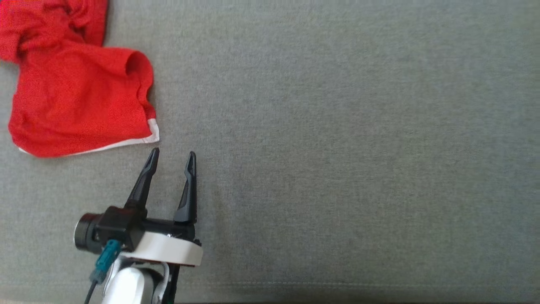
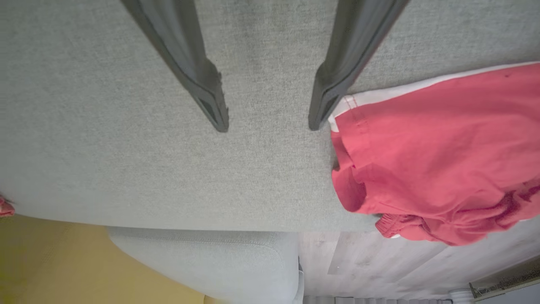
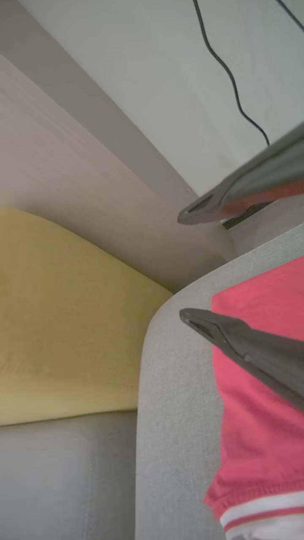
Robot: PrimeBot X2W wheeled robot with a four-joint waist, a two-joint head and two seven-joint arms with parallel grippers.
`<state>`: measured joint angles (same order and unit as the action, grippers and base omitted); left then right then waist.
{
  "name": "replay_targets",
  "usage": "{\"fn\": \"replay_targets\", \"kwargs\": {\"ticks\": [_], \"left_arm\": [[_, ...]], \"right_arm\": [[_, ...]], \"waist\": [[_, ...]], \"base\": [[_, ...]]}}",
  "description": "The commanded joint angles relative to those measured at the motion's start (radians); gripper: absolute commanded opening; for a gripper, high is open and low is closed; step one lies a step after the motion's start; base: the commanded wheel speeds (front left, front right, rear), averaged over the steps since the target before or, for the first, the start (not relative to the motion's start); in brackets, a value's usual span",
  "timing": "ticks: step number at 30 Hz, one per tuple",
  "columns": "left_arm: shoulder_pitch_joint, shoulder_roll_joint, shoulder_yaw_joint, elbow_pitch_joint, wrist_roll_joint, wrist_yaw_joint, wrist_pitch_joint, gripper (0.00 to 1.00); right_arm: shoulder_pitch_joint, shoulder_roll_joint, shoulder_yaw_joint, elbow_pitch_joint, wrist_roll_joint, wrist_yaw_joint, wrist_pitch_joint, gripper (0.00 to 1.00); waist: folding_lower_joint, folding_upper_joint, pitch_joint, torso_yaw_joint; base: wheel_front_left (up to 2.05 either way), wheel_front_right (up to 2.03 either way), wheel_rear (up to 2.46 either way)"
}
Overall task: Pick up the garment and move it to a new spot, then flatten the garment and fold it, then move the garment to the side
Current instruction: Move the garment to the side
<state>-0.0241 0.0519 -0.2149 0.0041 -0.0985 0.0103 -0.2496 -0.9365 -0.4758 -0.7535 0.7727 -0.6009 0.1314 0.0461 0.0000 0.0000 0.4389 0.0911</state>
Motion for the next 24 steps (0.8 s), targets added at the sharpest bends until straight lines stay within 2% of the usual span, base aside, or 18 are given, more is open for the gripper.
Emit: {"fn": "replay_targets", "kwargs": {"ticks": [1,8,13,16,21,24], "left_arm": [[0.003,-0.002,0.026,-0.025,-0.01,0.011,-0.012,1.0],[0.013,-0.002,0.015,0.003,-0.045,0.027,-0.012,1.0],[0.054,-0.002,0.022,0.033,-0.063,0.038,-0.012,1.0],[0.083,-0.002,0.028,0.043,-0.07,0.041,-0.012,1.0],[0.127,-0.002,0.042,0.055,-0.071,0.04,-0.012,1.0],[0.145,-0.002,0.05,0.06,-0.069,0.037,-0.012,1.0]], "right_arm": [[-0.014,-0.001,0.012,-0.023,-0.004,-0.001,-0.051,1.0],[0.065,0.062,0.06,0.008,0.054,-0.001,-0.216,1.0],[0.19,0.156,0.147,0.004,0.175,-0.001,-0.284,1.0],[0.297,0.219,0.211,-0.062,0.251,-0.001,-0.298,1.0],[0.508,0.345,0.298,-0.245,0.398,-0.001,-0.305,1.0],[0.638,0.389,0.345,-0.359,0.445,-0.001,-0.306,1.0]], "waist": [[0.0,0.0,-0.046,-0.017],[0.0,0.0,-0.165,-0.031],[0.0,0.0,-0.281,-0.03],[0.0,0.0,-0.338,-0.024],[0.0,0.0,-0.398,-0.021],[0.0,0.0,-0.42,-0.019]], "base": [[0.0,0.0,0.0],[0.0,0.0,0.0],[0.0,0.0,0.0],[0.0,0.0,0.0],[0.0,0.0,0.0],[0.0,0.0,0.0]]}}
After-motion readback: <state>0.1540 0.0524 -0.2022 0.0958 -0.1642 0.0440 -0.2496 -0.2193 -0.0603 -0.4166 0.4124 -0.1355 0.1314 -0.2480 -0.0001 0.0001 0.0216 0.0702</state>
